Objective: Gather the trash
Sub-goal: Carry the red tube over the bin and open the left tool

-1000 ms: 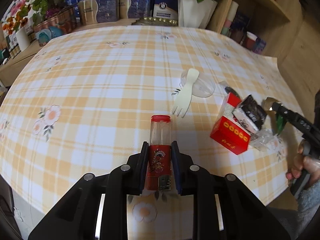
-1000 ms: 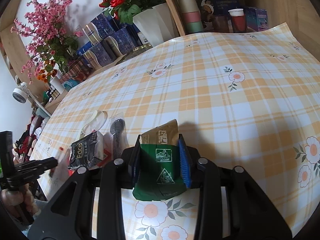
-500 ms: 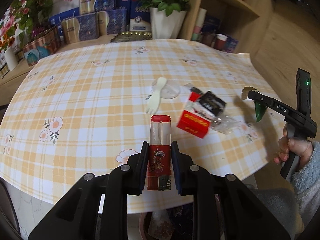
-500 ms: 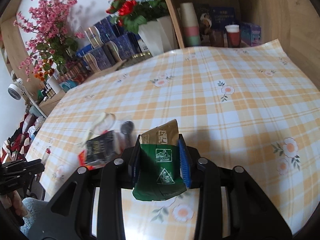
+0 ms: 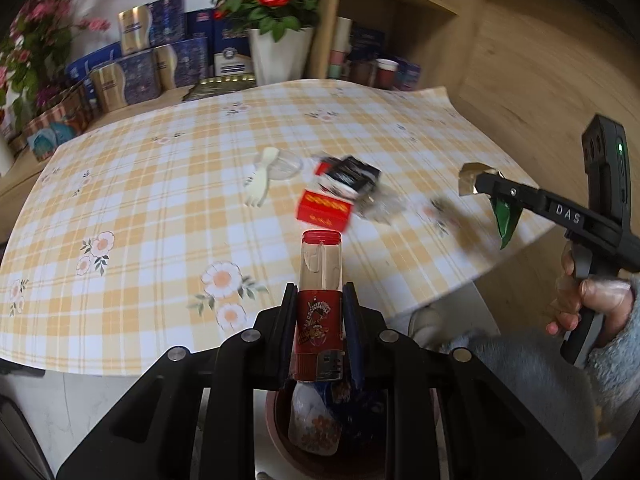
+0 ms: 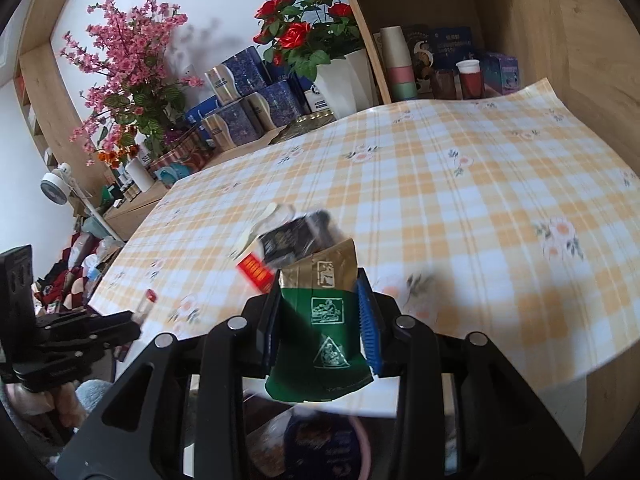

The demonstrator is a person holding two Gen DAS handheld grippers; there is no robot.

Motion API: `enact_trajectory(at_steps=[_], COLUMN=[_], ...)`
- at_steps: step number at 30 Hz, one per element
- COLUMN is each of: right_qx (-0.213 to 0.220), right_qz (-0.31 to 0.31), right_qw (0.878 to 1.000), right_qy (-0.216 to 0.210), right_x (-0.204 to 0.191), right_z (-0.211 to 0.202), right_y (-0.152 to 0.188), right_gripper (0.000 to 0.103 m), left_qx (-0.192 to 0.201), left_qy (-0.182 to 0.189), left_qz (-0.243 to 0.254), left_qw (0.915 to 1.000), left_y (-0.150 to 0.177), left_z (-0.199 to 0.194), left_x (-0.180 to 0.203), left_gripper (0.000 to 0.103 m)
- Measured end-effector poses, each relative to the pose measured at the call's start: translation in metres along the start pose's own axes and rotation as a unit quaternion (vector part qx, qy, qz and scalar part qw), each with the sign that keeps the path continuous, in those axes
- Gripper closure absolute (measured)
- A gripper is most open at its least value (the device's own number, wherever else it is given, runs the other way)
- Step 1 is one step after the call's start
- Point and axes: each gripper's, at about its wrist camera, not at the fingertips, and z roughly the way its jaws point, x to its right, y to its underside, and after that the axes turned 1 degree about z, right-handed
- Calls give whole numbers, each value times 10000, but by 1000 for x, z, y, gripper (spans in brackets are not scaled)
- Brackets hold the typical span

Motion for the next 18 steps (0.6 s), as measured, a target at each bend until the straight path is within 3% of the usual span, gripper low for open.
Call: enact_trajectory(at_steps=[10, 18], right_qx=[-154, -346], right_qz=[208, 388], right_qw=[9995, 9985], right_qy=[-166, -187], right_x=[-13, -5], right_z=[-38, -34], right_y=[53, 71], right_gripper=[67, 67], left_qx=[-465, -981], left_qy=[550, 877], left_qz=[335, 447], left_qw=[9968, 9903], left_y=[59, 84], left_z=[-2, 25], left_x=[6, 13], left_gripper=[81, 81])
